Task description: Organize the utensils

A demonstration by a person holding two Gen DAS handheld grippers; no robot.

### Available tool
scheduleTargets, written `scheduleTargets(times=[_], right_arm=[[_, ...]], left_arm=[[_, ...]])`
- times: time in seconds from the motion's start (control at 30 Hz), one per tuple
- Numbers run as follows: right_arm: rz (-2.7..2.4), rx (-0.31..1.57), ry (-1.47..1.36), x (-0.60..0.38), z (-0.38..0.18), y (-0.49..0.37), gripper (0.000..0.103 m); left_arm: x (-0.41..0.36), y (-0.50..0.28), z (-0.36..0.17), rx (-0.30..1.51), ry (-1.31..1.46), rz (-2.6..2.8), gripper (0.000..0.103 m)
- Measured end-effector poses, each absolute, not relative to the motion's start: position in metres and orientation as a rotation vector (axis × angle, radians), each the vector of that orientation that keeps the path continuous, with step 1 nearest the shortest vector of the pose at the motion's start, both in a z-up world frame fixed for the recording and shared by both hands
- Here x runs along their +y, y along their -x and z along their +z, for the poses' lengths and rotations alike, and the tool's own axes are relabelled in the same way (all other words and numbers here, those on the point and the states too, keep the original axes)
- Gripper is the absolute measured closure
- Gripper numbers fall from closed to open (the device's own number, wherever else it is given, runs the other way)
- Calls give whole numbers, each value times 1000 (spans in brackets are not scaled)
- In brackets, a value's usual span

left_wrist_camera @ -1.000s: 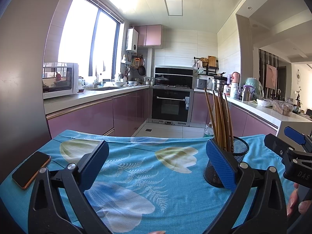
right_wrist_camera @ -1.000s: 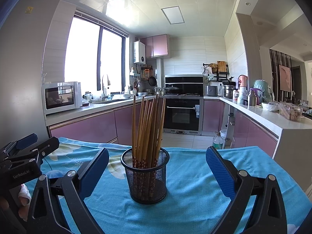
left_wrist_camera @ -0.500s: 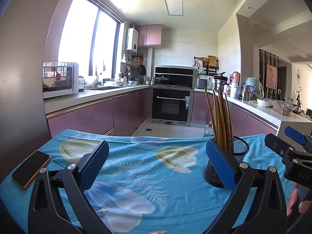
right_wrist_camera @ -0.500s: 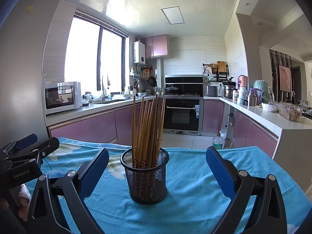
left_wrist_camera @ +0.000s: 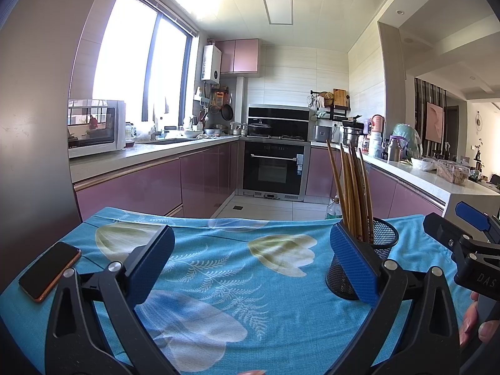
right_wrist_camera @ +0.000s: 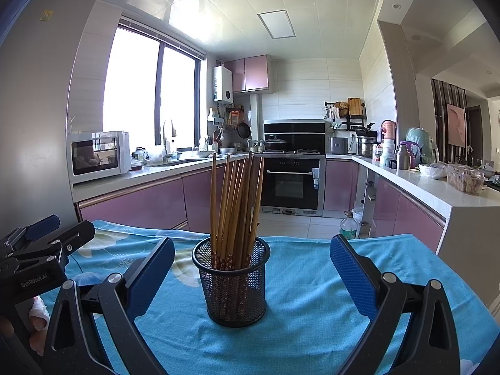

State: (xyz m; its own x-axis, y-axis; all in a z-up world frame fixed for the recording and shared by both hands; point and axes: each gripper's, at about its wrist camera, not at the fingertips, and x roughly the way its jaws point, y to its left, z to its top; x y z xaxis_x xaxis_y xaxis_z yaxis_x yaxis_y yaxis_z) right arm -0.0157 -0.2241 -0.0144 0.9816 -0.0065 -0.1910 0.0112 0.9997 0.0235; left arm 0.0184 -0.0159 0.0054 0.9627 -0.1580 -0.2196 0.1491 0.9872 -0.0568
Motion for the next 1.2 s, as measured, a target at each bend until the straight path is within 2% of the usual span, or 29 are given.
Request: scheduleTargets(times=[1.2], right_arm=[[-8,193,-25,-226,-13,15,7]], left_arm=[[-17,-19,4,227,37,-158,5]])
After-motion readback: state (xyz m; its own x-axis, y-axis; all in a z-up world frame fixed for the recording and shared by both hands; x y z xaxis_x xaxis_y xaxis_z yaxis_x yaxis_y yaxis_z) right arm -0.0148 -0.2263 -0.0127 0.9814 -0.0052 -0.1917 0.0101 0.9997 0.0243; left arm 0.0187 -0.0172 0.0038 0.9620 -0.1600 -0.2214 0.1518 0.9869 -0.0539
